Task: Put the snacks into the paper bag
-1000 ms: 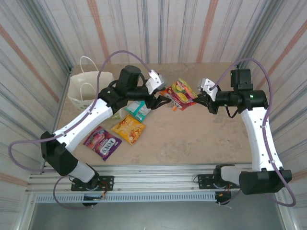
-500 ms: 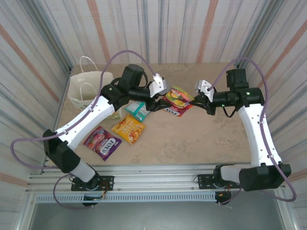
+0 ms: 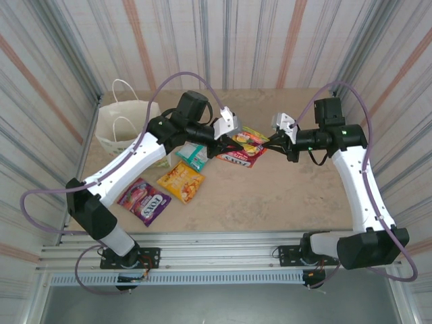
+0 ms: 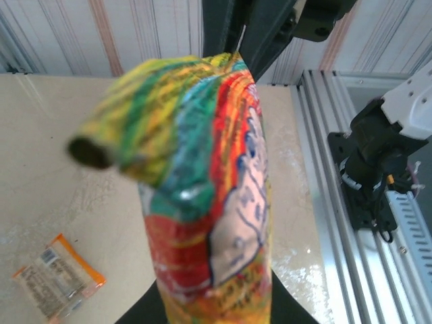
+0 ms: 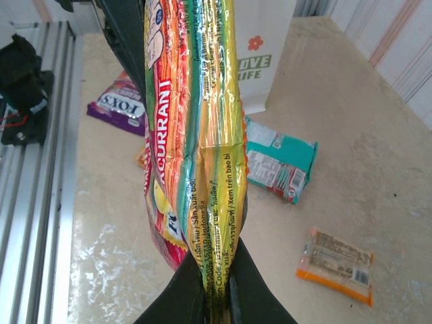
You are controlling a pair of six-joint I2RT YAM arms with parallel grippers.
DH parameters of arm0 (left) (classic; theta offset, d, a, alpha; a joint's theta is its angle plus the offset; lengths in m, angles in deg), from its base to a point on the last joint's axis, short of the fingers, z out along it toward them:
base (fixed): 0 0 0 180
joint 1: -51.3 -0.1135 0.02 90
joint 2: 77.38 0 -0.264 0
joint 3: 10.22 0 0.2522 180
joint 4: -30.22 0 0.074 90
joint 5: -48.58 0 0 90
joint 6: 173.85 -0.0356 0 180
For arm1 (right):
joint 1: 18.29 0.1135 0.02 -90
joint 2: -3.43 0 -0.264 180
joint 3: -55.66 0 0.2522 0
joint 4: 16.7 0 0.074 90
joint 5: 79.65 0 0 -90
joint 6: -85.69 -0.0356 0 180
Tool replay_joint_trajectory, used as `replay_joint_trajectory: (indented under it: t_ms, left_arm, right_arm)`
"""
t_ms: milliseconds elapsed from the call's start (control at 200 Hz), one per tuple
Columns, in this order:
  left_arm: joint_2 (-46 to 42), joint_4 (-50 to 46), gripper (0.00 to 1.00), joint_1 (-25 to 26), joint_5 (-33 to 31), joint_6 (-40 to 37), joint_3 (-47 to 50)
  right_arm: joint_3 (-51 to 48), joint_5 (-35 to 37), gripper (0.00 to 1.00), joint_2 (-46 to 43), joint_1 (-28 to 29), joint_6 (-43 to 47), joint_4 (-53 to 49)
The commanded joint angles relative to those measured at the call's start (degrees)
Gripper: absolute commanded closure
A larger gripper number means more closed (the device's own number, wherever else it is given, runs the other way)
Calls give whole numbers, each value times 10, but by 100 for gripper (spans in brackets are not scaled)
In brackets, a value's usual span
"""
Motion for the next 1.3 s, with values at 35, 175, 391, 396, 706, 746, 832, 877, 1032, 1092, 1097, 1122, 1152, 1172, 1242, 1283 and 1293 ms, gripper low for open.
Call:
replay_joint_trajectory:
  t_ms: [35, 175, 391, 396, 706, 746, 832, 877, 1032, 1092, 1097, 1122, 1152, 1172, 1242, 1283, 1293]
  left_arm:
    - [-35, -19, 100, 2, -70, 3, -26]
    - [-61, -56, 100, -16, -151, 7, -58]
    - [-73, -150, 100, -56, -294, -21, -140]
    - [-72, -151, 100, -57, -299, -22, -142]
    - [-46, -331, 100, -150, -476, -124, -313]
    - [-44, -341, 100, -161, -504, -136, -319]
    - [-51, -351, 100, -198, -527, -150, -318]
    - [-57, -348, 100, -216, -541, -161, -312]
    - [-56, -357, 100, -258, -616, -219, -289]
    - [-47, -379, 100, -277, -627, -240, -287]
    - [-47, -381, 100, -278, -628, -242, -287]
    - [-45, -388, 100, -285, -630, -257, -281]
    - [-45, -391, 100, -291, -634, -278, -267]
    - [-46, -385, 100, -295, -639, -295, -255]
    - [-51, -362, 100, -311, -638, -336, -217]
    - [-51, -360, 100, -321, -622, -345, -212]
    - [-51, -361, 100, -323, -618, -347, -212]
  right_arm:
    - [-60, 6, 83, -51, -6, -143, 138]
    - [-131, 46, 57, -97, -11, -276, 250]
    - [-224, 99, 49, -135, 10, -410, 381]
    - [-225, 100, 49, -136, 11, -411, 381]
    - [-204, 100, 49, -77, 99, -396, 338]
    - [-203, 97, 49, -71, 106, -393, 335]
    - [-201, 98, 50, -62, 119, -387, 330]
    - [-202, 101, 50, -60, 125, -384, 328]
    - [-210, 104, 50, -57, 135, -376, 328]
    - [-211, 104, 50, -53, 137, -372, 327]
    - [-211, 104, 50, -53, 138, -372, 327]
    - [-211, 105, 50, -52, 138, -370, 325]
    - [-211, 107, 50, -50, 139, -368, 324]
    - [-210, 109, 51, -48, 140, -367, 324]
    - [-209, 111, 51, -43, 143, -363, 322]
    - [-208, 112, 51, -40, 144, -359, 321]
    - [-208, 112, 51, -39, 145, -358, 320]
